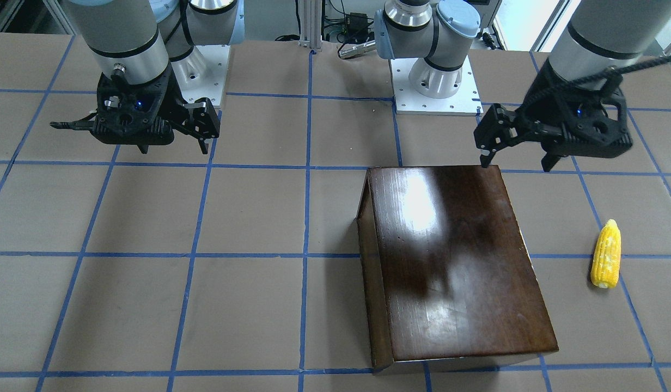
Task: Open drawer and put corn inside
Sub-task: 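Move the left gripper down beside the cabinet to the white drawer handle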
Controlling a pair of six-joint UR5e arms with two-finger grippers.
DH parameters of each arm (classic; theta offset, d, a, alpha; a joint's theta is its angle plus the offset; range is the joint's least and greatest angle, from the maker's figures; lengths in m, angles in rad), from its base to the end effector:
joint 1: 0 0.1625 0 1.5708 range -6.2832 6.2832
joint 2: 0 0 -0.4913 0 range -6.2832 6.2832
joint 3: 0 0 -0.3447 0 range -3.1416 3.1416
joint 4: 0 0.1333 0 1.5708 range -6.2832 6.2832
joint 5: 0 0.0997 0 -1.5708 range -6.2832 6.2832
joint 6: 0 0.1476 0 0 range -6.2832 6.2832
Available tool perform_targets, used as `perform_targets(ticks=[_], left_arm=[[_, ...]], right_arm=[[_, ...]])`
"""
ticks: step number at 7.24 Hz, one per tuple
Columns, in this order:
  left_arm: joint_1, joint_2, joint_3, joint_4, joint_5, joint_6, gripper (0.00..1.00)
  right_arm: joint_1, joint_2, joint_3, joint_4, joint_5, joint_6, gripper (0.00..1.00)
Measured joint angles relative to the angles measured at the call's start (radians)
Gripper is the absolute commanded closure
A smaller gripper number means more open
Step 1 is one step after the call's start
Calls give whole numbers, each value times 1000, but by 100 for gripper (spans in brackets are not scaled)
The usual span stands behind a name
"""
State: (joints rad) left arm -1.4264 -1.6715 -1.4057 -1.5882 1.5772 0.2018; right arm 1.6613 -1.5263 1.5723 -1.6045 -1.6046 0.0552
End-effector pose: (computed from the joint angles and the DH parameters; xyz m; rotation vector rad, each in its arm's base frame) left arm -0.0590 -0.5137 0.5307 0.0895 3.1251 -0.0706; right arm 0.1697 -0.4506 0.4887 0.0552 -3.1065 -0.0152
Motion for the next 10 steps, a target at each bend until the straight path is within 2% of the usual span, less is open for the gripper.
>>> perform_targets(ticks=[3,7,10], left_arm=[[134,-135,82,37,0,121,0],[230,-268,75,137,-10,253,0],[261,-319,70,148,-59,270,0]], right_arm=[[0,0,0,0,0,0,0],[0,0,0,0,0,0,0],[0,0,0,0,0,0,0]])
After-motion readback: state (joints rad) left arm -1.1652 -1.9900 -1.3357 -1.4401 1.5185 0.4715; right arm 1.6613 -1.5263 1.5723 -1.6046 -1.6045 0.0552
